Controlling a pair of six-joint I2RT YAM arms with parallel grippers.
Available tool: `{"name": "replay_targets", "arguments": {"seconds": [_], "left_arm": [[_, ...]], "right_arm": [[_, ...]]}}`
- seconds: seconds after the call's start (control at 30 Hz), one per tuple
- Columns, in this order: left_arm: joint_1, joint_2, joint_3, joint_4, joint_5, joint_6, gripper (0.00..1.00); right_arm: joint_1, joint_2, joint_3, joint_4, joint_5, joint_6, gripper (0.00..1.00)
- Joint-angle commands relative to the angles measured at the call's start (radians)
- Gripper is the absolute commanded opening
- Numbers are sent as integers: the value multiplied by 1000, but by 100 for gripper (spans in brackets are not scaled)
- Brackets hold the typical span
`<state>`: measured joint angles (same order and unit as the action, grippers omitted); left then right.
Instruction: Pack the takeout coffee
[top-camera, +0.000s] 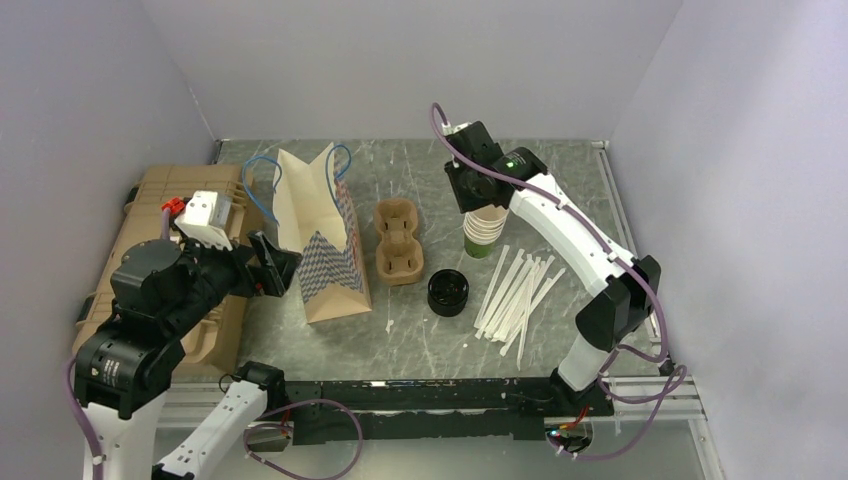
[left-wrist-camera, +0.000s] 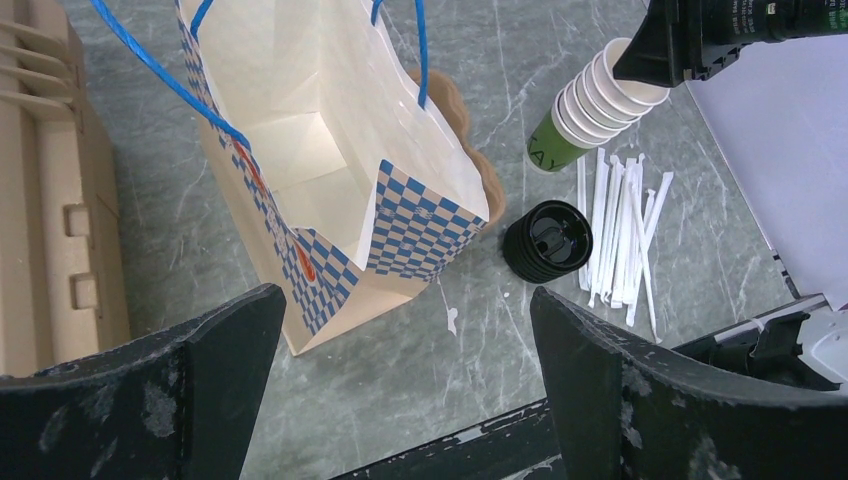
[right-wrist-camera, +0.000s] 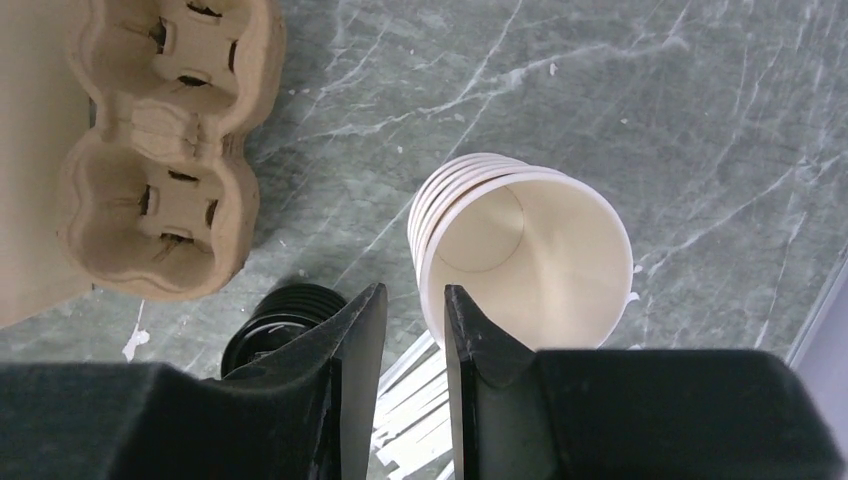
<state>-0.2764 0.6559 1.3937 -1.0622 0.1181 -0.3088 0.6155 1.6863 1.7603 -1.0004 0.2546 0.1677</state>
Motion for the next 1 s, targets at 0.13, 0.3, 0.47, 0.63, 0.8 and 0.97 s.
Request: {"name": "replay_targets", "arguments": {"seconds": [0.13, 0.3, 0.47, 0.63, 0.8, 0.97], "left_arm": [[3, -4, 1, 8, 11, 6, 100], [4, 1, 4, 8, 9, 11, 99], [2, 11, 7, 11, 18, 12, 100], [2, 9, 11, 13, 2, 14, 99], [2, 9, 7, 13, 7, 10, 99], [2, 10, 8, 8, 3, 11, 99]], "right_arm": [[-14, 13, -13, 31, -14, 19, 31], [-22, 16, -29, 36, 2, 24, 31], [-30, 20, -52, 42, -1, 31, 28], [-34, 18, -69, 51, -12, 35, 24], [-35, 19, -65, 52, -15, 36, 12], [-34, 9, -46, 39, 4, 39, 0]]}}
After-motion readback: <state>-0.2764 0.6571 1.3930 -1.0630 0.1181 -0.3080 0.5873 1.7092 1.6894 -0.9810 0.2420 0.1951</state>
